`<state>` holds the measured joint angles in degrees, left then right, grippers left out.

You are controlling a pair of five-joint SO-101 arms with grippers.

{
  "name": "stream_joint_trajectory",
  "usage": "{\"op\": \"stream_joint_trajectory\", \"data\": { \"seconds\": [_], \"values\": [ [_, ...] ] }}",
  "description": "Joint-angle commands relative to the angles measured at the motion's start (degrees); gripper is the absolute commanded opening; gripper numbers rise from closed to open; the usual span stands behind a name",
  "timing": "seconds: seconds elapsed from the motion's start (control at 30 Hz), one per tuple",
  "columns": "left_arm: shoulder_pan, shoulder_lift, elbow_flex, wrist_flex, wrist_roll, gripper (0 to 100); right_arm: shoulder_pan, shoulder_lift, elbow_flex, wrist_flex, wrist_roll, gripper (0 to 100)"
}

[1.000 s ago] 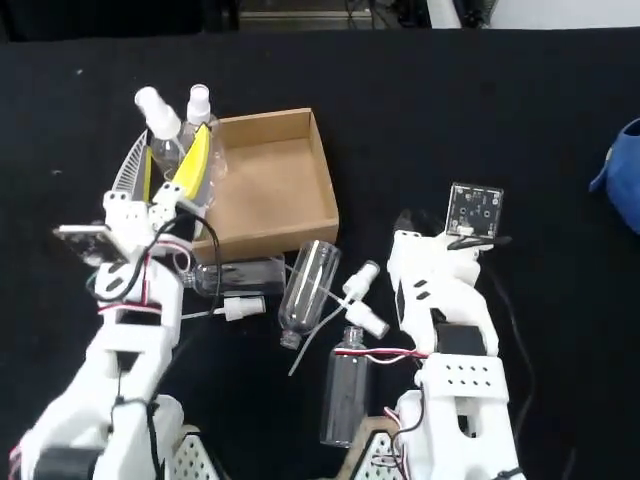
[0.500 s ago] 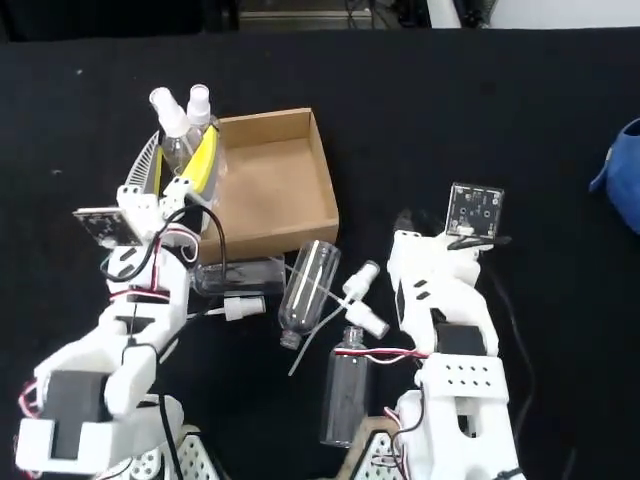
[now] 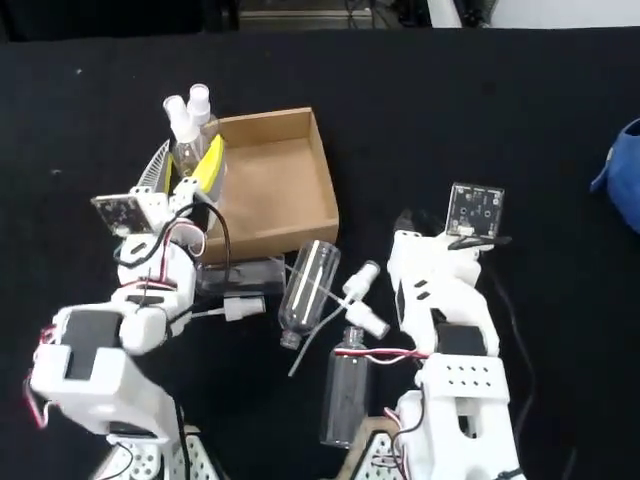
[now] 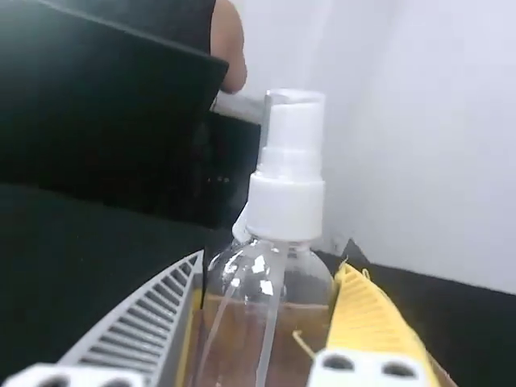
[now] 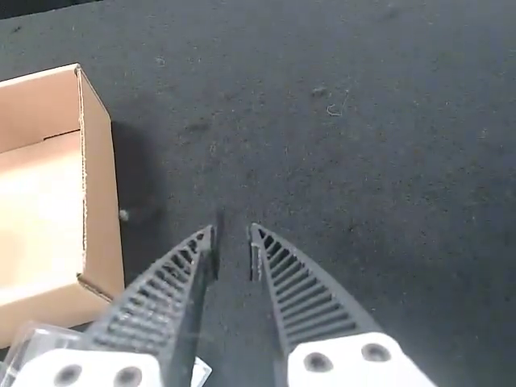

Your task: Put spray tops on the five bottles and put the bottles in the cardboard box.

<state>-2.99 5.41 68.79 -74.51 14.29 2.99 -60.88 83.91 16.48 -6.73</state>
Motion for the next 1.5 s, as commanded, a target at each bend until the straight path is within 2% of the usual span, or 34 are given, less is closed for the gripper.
{"op": "stream_joint_trajectory", "data": {
  "seconds": [0.0,0.1,0.27,1.07,1.13,1.33,1.47],
  "values": [
    [-0.31,7.21,-3.74,-15.74,-0.09,3,-1.32,-1.89,-0.75,-2.11,0.18,4.7],
    [-0.13,14.07,-5.67,-20.48,-0.18,3,-1.32,-1.89,-0.75,-2.11,0.18,4.7],
    [-0.75,21.45,-9.98,-21.45,-0.18,3,-1.32,-1.89,-0.75,-2.11,0.18,4.7],
    [-0.57,22.15,-8.13,-21.45,-0.26,4,-1.05,-1.89,-0.40,-4.48,0.18,4.7],
    [-0.75,22.15,-8.22,-21.45,-0.26,7,-1.23,-1.89,-0.40,-4.48,0.18,4.7],
    [-0.75,22.15,-8.13,-21.45,-0.26,27,-1.05,-1.89,-0.40,-4.48,0.18,4.7],
    [-0.75,22.15,-8.04,-21.45,-0.26,29,-0.97,-1.89,-0.31,-4.40,0.18,4.7]
  ]
}}
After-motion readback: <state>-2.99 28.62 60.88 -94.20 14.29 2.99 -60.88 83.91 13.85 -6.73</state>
